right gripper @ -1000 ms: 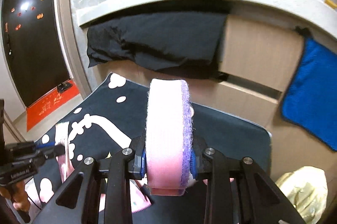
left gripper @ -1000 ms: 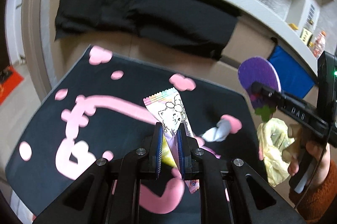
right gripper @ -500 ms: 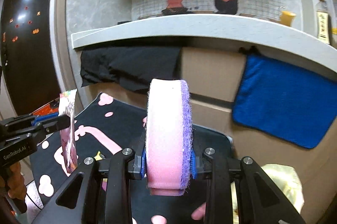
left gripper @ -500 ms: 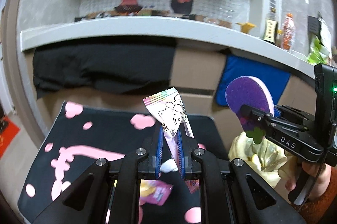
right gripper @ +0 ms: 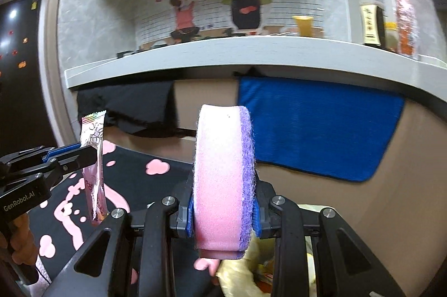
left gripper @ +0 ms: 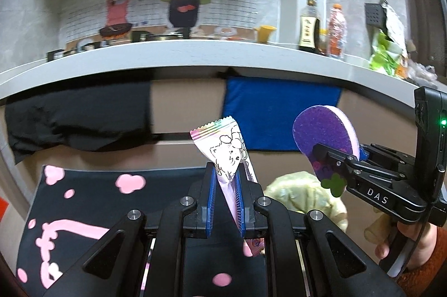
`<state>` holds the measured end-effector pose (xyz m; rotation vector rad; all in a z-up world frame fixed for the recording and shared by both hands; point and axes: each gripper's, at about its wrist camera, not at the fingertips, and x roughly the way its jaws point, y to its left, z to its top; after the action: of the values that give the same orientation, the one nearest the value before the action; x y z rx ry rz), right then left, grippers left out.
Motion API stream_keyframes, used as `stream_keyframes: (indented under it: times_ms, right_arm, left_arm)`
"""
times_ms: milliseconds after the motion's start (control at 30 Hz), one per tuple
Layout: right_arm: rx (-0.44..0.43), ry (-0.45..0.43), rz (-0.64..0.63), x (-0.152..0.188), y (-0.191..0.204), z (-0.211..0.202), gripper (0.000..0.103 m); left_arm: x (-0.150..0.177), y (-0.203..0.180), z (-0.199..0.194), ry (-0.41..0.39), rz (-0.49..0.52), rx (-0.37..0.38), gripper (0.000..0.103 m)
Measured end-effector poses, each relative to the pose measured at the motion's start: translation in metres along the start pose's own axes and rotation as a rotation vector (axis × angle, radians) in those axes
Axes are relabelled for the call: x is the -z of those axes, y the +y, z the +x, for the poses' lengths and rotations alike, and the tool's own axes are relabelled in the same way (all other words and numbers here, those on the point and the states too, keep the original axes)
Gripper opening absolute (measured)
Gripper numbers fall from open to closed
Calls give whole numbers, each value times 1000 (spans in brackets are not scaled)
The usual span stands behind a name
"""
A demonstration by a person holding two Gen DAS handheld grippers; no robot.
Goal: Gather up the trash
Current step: 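Carry the wrapper and sponge over the yellow-lined bin with both tools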
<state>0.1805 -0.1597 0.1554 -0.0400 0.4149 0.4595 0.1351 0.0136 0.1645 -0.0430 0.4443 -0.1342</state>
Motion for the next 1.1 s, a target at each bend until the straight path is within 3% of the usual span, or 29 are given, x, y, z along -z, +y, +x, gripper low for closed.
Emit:
stream_keyframes:
  times_ms: [633,1100]
  right_arm:
    - [173,3,96,28,-97,-25,28]
    - [208,41,175,53,-146,-20,29]
  left_arm:
    - [11,-88,84,92,33,207,14]
    - [33,-122,129,176,53,260,14]
